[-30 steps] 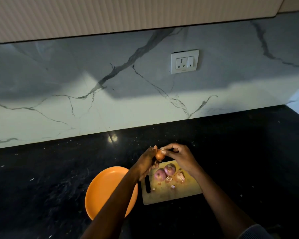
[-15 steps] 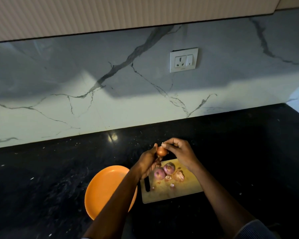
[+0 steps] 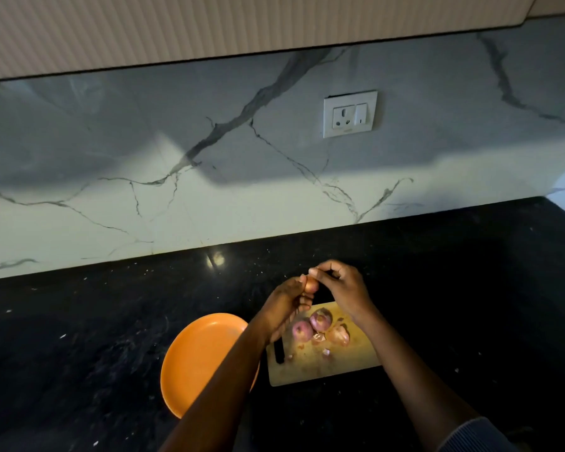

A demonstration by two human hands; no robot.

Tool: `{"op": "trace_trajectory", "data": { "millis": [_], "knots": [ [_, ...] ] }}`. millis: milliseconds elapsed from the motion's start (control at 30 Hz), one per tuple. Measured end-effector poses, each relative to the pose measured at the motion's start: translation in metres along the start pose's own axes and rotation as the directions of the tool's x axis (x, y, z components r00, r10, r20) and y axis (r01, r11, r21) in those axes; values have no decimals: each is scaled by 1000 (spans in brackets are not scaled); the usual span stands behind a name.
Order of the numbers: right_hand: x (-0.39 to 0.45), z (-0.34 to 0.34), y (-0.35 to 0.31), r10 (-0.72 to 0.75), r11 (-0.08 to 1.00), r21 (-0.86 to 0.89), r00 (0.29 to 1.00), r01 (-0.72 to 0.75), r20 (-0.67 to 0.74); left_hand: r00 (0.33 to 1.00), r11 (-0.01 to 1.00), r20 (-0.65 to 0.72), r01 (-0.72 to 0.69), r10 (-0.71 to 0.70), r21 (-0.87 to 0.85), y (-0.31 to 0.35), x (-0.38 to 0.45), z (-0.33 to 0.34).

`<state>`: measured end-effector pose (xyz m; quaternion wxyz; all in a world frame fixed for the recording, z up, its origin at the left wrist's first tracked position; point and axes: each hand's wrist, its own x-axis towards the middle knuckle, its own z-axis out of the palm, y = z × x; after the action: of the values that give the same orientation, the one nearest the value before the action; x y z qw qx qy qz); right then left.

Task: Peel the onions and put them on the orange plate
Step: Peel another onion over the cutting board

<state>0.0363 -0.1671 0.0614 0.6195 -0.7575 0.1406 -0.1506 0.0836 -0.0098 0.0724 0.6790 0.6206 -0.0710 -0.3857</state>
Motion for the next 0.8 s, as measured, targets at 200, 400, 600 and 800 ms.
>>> {"op": "trace_trajectory", "data": {
  "millis": [200, 400, 600, 800],
  "knots": [
    [-1, 0, -6, 20, 990, 140, 999, -24, 31, 995, 978, 85, 70, -54, -196, 7, 1, -3],
    [0, -3, -1, 21, 995, 88, 987, -35, 161, 999, 999, -36, 3, -5, -51, 5, 5, -8],
    [7, 2, -2, 15, 1000, -8, 993, -14, 119, 999, 1000, -26, -19, 19, -17, 4, 6, -2],
    [6, 4, -7, -92, 988, -121, 995, 97, 47, 990, 993, -119, -90, 80, -81, 2, 8, 9]
  ]
}}
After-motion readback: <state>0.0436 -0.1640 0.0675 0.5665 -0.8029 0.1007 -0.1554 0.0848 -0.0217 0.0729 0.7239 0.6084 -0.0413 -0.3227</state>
